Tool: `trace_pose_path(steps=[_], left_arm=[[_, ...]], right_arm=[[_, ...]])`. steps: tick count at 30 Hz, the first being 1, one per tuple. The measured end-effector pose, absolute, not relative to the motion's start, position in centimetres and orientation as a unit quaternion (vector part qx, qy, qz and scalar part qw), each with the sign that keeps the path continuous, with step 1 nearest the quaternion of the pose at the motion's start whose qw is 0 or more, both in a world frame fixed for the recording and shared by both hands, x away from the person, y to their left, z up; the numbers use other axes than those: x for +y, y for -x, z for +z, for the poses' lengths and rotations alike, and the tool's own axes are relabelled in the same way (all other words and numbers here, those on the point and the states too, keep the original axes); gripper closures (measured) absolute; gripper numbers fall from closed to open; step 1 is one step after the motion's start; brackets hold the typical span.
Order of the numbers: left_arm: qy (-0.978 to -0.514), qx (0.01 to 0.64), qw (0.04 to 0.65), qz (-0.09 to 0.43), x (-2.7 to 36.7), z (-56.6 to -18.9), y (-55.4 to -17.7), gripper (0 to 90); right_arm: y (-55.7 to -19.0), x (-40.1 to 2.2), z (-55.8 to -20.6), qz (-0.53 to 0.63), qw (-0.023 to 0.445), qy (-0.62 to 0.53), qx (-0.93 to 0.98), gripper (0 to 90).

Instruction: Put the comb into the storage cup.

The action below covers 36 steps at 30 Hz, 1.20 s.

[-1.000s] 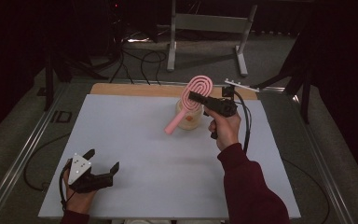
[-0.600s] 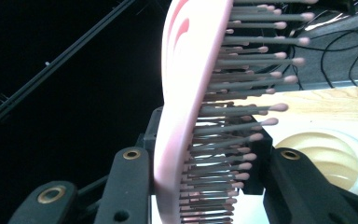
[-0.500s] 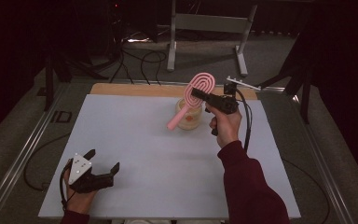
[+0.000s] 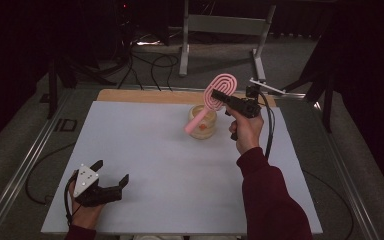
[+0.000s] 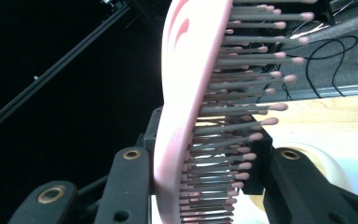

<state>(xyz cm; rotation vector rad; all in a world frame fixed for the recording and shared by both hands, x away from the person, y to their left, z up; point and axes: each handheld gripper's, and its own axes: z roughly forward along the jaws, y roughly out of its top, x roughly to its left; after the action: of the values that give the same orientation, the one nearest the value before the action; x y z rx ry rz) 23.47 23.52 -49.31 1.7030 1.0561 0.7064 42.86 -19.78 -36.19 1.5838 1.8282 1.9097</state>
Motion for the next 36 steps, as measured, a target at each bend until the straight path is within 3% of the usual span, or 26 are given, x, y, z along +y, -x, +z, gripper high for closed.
trace_pose_path(steps=[36], left_arm=[[-0.700,0.436,0.486,0.290,23.5,-49.2,-23.4,1.2]], right_arm=[[-44.2,-22.1,-35.4,0.629,0.073,-0.542,0.553,64.1]])
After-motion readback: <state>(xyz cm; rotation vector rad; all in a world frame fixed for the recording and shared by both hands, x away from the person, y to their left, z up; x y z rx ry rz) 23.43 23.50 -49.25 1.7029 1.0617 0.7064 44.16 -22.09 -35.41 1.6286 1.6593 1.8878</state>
